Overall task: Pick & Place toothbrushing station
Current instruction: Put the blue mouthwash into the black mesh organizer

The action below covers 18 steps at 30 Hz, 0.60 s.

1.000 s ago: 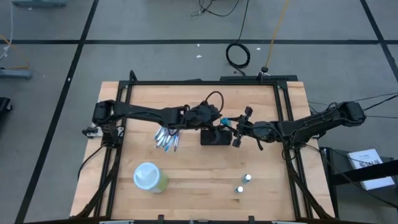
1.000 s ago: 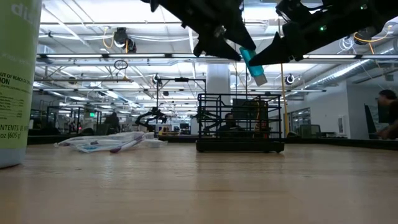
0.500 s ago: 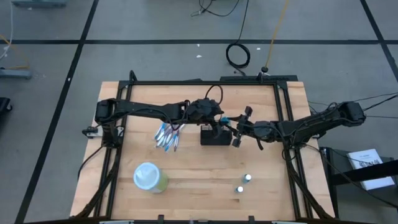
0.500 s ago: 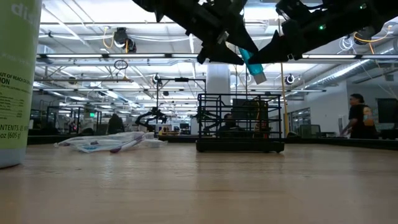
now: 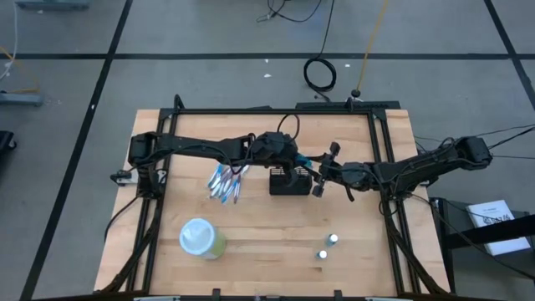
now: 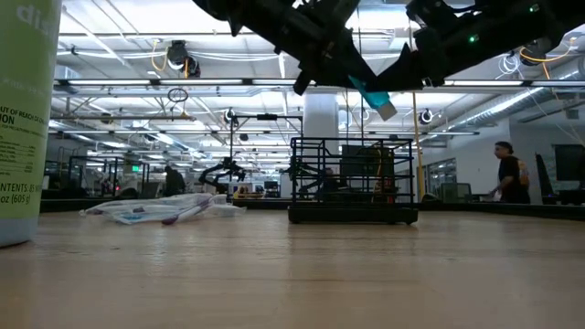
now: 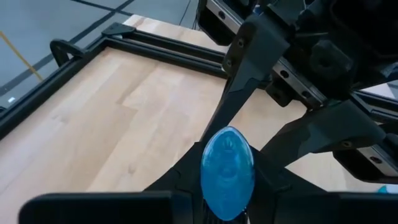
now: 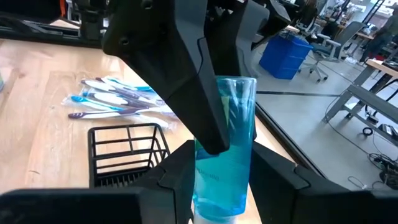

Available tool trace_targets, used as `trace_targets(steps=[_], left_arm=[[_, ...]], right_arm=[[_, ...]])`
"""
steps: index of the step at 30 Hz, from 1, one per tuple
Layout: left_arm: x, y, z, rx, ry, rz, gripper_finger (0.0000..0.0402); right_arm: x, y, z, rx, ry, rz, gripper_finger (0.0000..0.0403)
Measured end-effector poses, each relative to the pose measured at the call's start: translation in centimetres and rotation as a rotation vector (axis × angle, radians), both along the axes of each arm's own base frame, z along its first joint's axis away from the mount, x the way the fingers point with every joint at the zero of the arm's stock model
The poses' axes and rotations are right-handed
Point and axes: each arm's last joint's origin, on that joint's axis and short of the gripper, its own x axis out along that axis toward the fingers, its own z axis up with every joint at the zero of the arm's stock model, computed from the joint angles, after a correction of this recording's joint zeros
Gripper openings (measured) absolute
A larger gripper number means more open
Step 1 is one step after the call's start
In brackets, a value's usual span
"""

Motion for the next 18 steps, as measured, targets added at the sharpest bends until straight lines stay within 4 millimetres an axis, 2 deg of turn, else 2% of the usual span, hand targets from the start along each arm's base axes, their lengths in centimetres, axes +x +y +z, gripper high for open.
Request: trace_targets(steps=[7, 13, 18], left_arm=[[-0.7, 0.7, 0.9, 0.075, 0.014, 0.056, 0.0078], [-2.6, 2.3, 3.3, 0.186, 0.026, 0.229, 0.0078], [-4.1, 2.8, 5.5, 0.184, -0.017, 0.221, 0.0078]], right_arm=[[-0.4, -0.1, 0.4, 0.009, -0.001, -0.003, 0.0131], [-2.2, -0.1, 1.2, 0.082, 0.002, 0.002, 0.0148], [-3.8, -0.2, 1.7, 0.142, 0.009, -0.017, 0.0164]])
